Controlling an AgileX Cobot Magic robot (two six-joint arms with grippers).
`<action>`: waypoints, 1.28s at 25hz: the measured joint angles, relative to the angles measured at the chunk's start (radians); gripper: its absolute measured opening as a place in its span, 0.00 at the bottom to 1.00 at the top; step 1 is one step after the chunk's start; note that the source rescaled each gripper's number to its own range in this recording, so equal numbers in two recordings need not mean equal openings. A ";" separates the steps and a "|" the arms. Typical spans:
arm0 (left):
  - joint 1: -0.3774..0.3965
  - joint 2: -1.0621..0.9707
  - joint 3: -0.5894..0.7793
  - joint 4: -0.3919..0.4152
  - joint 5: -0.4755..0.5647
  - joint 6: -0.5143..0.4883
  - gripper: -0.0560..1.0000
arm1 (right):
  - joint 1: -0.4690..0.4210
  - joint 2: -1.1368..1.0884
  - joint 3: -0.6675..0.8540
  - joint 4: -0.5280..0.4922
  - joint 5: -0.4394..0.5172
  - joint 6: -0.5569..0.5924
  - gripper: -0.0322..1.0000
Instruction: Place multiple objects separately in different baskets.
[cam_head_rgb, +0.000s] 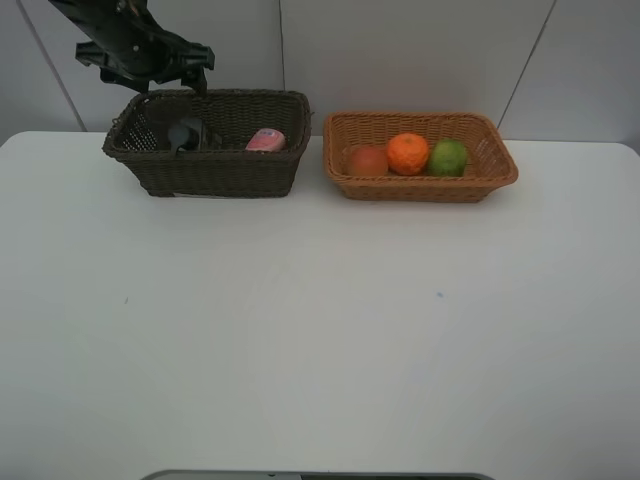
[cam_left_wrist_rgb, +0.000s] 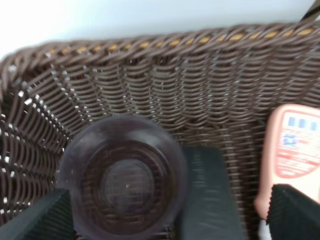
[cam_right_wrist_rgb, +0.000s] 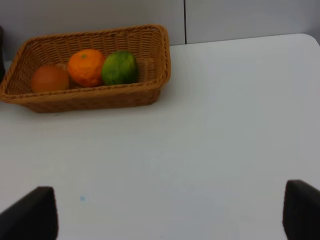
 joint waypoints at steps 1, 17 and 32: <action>-0.006 -0.020 0.000 0.000 0.026 0.000 1.00 | 0.000 0.000 0.000 0.000 0.000 0.000 1.00; -0.021 -0.870 0.575 0.036 0.192 -0.021 1.00 | 0.000 0.000 0.000 0.000 0.000 0.000 1.00; -0.021 -1.680 0.887 -0.216 0.531 0.287 1.00 | 0.000 0.000 0.000 0.000 0.000 0.000 1.00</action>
